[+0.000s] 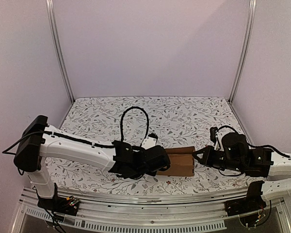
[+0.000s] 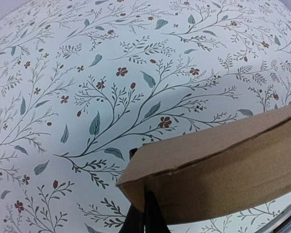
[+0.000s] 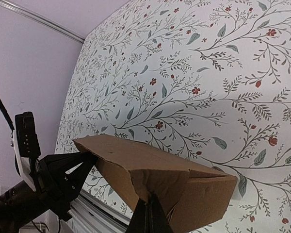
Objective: Fold the paper box
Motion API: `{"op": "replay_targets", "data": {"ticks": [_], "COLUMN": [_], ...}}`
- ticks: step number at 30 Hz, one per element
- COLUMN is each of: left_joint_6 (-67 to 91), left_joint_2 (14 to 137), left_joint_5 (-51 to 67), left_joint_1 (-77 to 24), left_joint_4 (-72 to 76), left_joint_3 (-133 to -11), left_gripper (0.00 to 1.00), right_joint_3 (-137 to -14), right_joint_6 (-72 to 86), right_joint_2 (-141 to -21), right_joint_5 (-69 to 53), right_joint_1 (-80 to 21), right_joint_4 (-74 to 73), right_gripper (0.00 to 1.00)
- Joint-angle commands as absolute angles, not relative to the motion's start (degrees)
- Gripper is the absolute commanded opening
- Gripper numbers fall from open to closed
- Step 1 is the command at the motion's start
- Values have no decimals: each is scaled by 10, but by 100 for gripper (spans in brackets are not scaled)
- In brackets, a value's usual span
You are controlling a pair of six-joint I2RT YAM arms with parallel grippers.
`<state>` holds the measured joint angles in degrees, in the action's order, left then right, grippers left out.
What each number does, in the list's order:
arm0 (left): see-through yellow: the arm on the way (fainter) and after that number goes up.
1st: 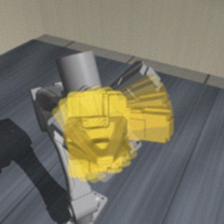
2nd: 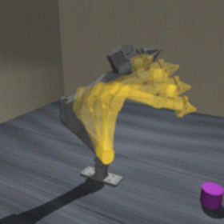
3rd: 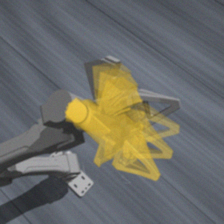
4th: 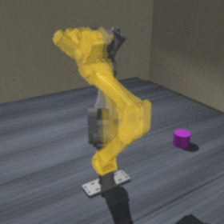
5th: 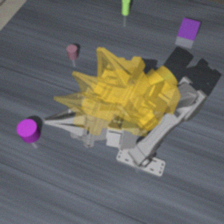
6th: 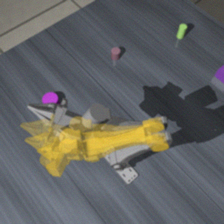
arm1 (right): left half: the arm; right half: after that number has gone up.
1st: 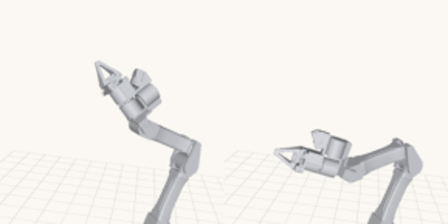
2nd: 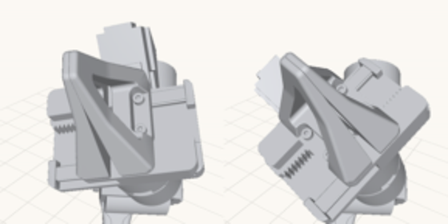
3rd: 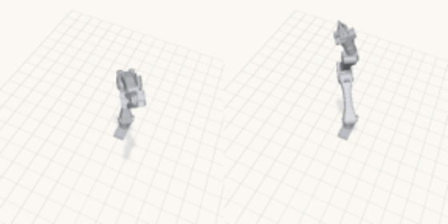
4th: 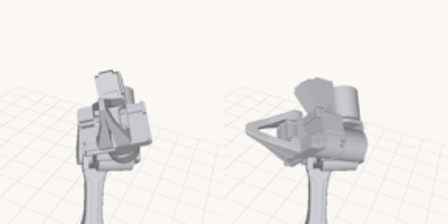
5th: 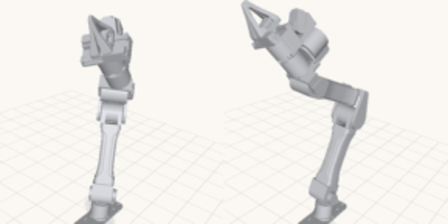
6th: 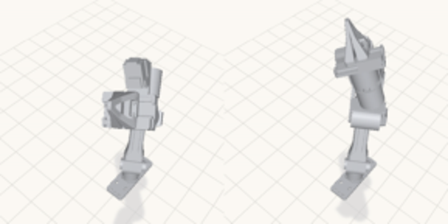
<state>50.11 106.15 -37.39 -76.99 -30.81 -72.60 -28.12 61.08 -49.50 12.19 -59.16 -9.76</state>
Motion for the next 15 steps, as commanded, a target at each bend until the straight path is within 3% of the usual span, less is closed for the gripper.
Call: {"op": "replay_targets", "data": {"ticks": [1,7,11,15], "left_joint_6": [489,488,486,483], "left_joint_2": [1113,1115,1122,1129], "left_joint_5": [-298,-296,-296,-294], "left_joint_1": [-784,-784,-784,-784], "left_joint_4": [-379,-378,-380,-386], "left_joint_3": [-700,-703,-710,-719], "left_gripper": [0,0,0,0], "right_joint_3": [-285,-268,-272,-280], "right_joint_6": [619,615,584,550], "right_joint_2": [-495,-495,-495,-477], "right_joint_5": [128,118,127,158], "right_joint_1": [-595,-595,-595,-594], "right_joint_4": [-71,-74,-122,-188], "right_gripper": [0,1,17,39]}}
